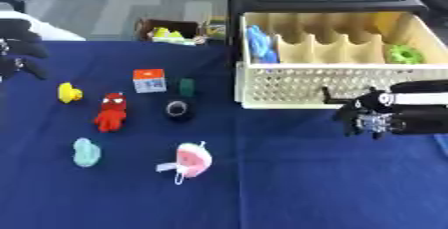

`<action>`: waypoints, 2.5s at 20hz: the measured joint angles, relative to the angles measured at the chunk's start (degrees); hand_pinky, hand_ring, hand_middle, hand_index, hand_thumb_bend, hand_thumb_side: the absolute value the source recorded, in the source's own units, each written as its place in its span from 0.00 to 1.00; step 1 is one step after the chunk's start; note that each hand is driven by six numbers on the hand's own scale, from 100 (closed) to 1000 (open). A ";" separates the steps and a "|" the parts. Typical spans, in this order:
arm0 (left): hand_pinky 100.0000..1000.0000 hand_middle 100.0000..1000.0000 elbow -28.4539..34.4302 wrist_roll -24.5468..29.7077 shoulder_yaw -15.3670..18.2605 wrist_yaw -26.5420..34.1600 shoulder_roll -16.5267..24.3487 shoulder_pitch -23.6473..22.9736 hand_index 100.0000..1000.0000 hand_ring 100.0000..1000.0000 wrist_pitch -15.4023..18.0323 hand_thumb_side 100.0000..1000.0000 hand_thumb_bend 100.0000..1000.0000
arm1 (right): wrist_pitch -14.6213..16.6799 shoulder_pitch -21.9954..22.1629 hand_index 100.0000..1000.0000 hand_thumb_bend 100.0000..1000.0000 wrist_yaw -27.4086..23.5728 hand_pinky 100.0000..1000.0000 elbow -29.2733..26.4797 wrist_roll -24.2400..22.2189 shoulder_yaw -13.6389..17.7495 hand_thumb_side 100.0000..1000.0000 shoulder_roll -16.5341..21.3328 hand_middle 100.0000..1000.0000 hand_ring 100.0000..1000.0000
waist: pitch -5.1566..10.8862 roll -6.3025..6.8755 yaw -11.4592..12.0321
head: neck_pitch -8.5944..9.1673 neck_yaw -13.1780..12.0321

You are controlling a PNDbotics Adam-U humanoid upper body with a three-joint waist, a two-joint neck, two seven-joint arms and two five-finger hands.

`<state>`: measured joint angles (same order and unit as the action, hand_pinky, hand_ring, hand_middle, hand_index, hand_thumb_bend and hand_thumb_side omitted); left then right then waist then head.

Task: Pick up objects from table and place into drawer.

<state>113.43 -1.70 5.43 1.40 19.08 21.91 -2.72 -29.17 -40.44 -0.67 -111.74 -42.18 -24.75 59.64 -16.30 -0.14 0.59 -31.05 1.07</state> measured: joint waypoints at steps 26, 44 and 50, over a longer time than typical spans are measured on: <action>0.37 0.53 0.00 1.62 0.02 -0.42 -1.02 -0.82 0.66 0.53 -0.35 0.99 0.00 | 0.16 -8.29 0.90 0.00 6.18 0.70 14.69 -0.16 -1.78 1.00 -8.00 0.76 0.79 | -0.59 -0.19 0.96 | 1.94 0.97; 0.37 0.53 0.00 2.36 0.04 -0.58 -1.52 -1.31 0.65 0.53 -0.73 1.00 0.00 | 0.80 -12.23 0.89 0.00 9.27 0.70 20.19 -0.28 -0.95 1.00 -11.06 0.76 0.79 | -0.72 -0.32 1.26 | 2.38 1.11; 0.37 0.53 0.00 2.57 0.04 -0.58 -1.54 -1.32 0.65 0.53 -0.69 1.00 0.00 | 1.59 -15.37 0.89 0.00 11.55 0.71 26.19 0.46 -0.94 1.00 -13.94 0.76 0.80 | -0.80 -0.26 1.70 | 2.45 1.35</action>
<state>113.43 0.87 5.47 0.82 17.54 20.60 -3.41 -27.58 -55.81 10.88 -85.55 -41.72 -25.70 45.70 -17.11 -0.40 2.30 -28.59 2.41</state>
